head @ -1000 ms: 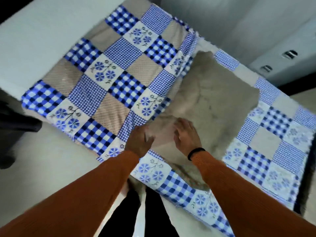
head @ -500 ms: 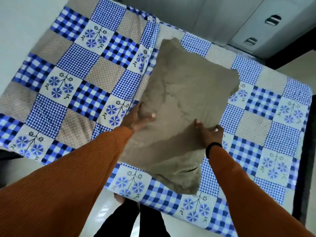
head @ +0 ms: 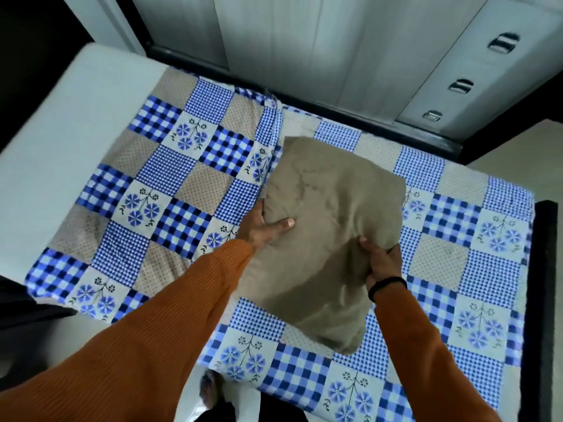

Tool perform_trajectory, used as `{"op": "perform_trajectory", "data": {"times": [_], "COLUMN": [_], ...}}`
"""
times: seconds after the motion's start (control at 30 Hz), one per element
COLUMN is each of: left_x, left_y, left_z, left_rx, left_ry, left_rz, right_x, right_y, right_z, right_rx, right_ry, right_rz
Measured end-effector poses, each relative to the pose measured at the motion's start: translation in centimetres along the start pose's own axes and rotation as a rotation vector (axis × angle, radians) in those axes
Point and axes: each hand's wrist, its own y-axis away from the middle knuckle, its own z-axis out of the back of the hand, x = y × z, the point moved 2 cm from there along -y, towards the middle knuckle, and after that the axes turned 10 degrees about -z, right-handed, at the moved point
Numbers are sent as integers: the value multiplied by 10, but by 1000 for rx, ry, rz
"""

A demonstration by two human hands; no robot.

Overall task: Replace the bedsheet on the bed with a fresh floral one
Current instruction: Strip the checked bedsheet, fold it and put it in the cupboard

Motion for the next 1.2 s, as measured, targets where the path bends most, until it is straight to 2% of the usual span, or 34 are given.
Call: {"op": "perform_trajectory", "data": {"times": [0.17,0.33,0.53,0.83,1.03,1.2], "left_x": [-37,-41,-26,3,-2,-4], "left_y": [28,73,144,233,238,199], "left_z": [39,118,254,496,614,700], "left_rx": [-25,-139,-282,-351,-362,-377], "left_ry": [0,69,81,-79,-134,-168], "left_rz": [-77,-95,-131,-100,-108,-122], "right_x": [15,11,-31,-147,-186,-201], "right_y": [58,127,231,372,411,413], "right_z": [-19,-69,-164,-328,-429,-525], "right_rx": [67,188,408,520,525,582], "right_ry": [-117,-80,-28,-76,-81,-81], "right_rz": [65,121,155,59,18,-27]}}
